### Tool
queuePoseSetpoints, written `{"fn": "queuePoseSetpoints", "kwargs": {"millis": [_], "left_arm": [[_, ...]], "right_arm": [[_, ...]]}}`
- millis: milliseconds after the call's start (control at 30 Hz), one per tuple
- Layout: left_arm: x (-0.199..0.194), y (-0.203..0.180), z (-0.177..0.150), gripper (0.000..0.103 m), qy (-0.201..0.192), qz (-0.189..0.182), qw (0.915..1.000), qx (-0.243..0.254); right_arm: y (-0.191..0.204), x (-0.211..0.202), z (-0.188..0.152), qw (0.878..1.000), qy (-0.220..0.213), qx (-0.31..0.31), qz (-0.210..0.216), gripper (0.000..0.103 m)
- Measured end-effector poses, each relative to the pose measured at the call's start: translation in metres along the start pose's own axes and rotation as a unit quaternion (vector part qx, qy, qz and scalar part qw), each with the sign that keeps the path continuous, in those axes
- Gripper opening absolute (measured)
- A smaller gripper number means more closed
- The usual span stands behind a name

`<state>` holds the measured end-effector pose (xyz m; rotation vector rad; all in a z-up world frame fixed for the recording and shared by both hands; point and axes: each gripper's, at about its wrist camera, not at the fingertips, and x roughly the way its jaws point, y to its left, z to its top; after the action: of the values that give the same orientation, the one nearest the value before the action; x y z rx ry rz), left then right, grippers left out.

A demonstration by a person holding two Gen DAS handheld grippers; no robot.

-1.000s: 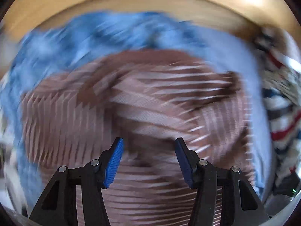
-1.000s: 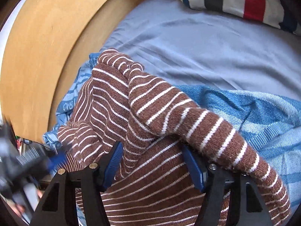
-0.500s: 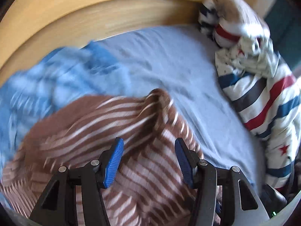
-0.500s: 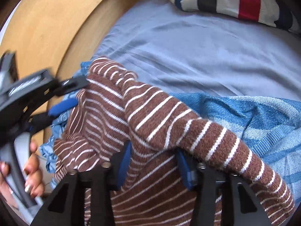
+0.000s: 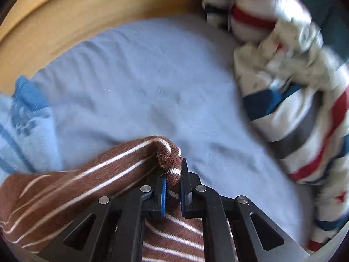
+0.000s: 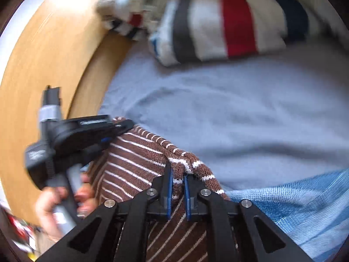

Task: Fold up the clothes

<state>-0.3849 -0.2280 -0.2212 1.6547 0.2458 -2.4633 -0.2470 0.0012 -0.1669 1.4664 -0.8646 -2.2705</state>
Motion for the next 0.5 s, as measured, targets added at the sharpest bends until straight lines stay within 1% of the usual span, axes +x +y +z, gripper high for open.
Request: {"fn": "queuePoseSetpoints", "kwargs": {"millis": [67,133,167,233,267,300,333,367,400,433,467,500], "left_arm": [[-0.001,-0.01,-0.001,0.011,-0.009,0.025,0.9993,0.026],[-0.002,-0.012,0.001,0.011,-0.002,0.028,0.9993,0.025],[-0.003,-0.009,0.002,0.011,0.001,0.021,0.9997,0.015],[-0.011,0.001,0.004,0.013,0.011,-0.013,0.9998,-0.012],[-0.02,0.011,0.002,0.013,0.018,-0.045,0.9983,-0.031],[-0.033,0.023,-0.001,0.014,0.016,-0.089,0.9943,-0.056],[-0.051,0.037,-0.008,0.021,0.005,-0.124,0.9893,-0.077],[-0.07,0.05,-0.016,0.034,-0.007,-0.155,0.983,-0.097],[-0.089,0.064,-0.024,0.043,-0.019,-0.187,0.9751,-0.117],[-0.106,0.078,-0.032,0.064,-0.03,-0.187,0.973,-0.133],[-0.122,0.096,-0.044,0.078,-0.026,-0.14,0.978,-0.152],[-0.138,0.114,-0.056,0.079,-0.019,-0.084,0.9812,-0.173]], "right_arm": [[-0.009,0.003,0.004,1.0,0.005,0.023,0.008,0.01],[-0.017,0.006,0.009,0.999,0.009,0.046,0.016,0.01],[-0.022,0.007,0.011,0.998,0.012,0.057,0.02,0.01],[-0.031,0.01,0.015,0.996,0.017,0.08,0.028,0.016],[-0.035,0.012,0.018,0.995,0.019,0.092,0.031,0.021],[-0.035,0.009,0.018,0.995,0.019,0.093,0.035,0.025],[-0.035,0.007,0.018,0.995,0.019,0.094,0.039,0.028],[-0.035,0.004,0.019,0.994,0.019,0.096,0.043,0.033],[-0.035,0.002,0.019,0.994,0.02,0.097,0.046,0.04],[-0.035,-0.001,0.02,0.994,0.02,0.098,0.05,0.044],[-0.035,-0.003,0.02,0.993,0.02,0.1,0.054,0.049],[-0.034,-0.01,0.02,0.995,0.008,0.095,0.038,0.054]]}}
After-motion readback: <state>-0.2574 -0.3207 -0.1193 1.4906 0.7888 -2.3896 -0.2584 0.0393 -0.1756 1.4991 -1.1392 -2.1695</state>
